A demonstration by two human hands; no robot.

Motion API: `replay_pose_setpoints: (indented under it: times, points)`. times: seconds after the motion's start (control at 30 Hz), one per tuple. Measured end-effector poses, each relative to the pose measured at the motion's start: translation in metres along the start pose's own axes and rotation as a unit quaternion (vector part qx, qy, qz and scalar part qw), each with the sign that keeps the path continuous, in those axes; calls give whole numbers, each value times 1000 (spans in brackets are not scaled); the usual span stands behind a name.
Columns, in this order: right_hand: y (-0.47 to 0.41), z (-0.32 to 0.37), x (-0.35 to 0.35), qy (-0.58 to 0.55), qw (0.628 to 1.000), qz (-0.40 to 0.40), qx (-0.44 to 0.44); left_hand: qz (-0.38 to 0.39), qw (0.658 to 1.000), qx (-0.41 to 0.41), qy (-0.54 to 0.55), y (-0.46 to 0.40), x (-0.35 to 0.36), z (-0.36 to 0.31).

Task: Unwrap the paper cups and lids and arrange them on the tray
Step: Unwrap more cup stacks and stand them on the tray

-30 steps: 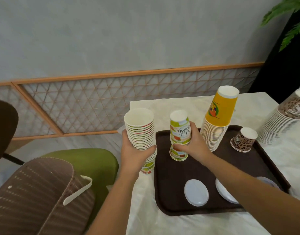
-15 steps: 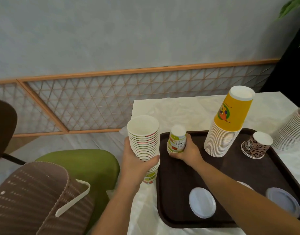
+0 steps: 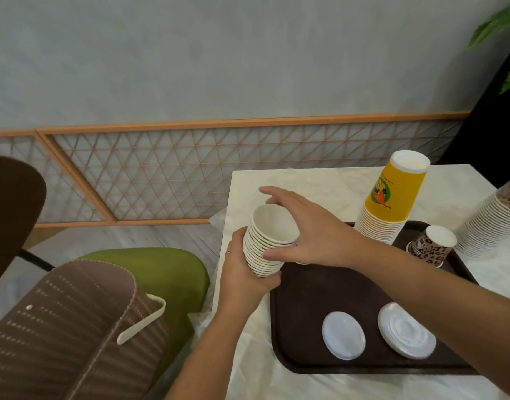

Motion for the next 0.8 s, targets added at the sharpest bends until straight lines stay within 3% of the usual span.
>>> replay_pose_setpoints:
  times: [0.27, 0.8]
  points:
    - [-4, 10, -15, 22, 1000, -3, 3, 7, 1000, -5, -19, 1, -7, 4]
    - [10, -44, -54, -207, 973, 47, 89, 1, 999, -28, -28, -12, -14, 8]
Point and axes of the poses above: each hand's wrist, its own y-axis away from the middle knuckle, its own x-axis out of the palm, z = x × y, the point moved 9 cm from there along -y, towards the middle knuckle, and after that the axes turned 4 degrees about y, right-handed, at the moved point
